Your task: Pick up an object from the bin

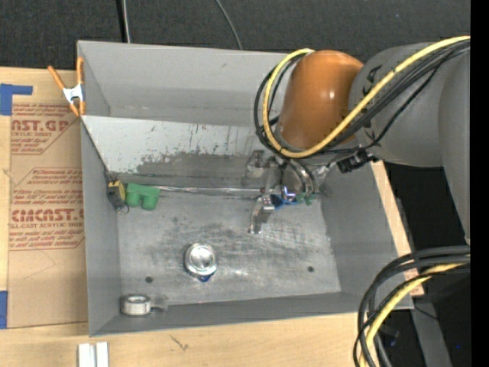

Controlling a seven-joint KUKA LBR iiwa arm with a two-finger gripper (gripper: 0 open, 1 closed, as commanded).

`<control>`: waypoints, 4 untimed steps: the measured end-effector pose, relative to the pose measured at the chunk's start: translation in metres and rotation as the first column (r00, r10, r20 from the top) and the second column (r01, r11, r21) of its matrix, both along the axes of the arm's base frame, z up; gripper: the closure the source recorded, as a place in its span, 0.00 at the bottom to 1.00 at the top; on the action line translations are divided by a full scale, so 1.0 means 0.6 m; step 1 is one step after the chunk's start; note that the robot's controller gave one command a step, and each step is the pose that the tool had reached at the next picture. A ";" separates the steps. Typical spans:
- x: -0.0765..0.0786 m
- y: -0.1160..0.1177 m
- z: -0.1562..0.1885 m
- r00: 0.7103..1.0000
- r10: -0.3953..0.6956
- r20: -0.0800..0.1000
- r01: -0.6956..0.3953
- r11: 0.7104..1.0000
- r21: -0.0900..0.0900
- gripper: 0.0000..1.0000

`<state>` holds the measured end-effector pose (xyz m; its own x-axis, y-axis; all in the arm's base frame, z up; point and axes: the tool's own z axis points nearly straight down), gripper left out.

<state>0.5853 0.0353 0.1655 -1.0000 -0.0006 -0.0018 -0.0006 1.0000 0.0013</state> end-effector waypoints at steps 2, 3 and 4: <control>-0.115 0.165 -0.155 1.000 -0.023 0.006 0.023 1.000 0.001 0.00; -0.098 0.126 -0.143 0.999 -0.045 0.001 0.045 0.999 -0.001 0.00; -0.099 0.127 -0.144 0.999 -0.043 0.000 0.043 0.999 -0.001 1.00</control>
Offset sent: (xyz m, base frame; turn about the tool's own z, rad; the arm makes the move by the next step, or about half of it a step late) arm -0.0737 0.0349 -0.0955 -0.1882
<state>0.5261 0.1113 0.0789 -0.9991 0.0427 -0.0017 0.0427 0.9991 0.0004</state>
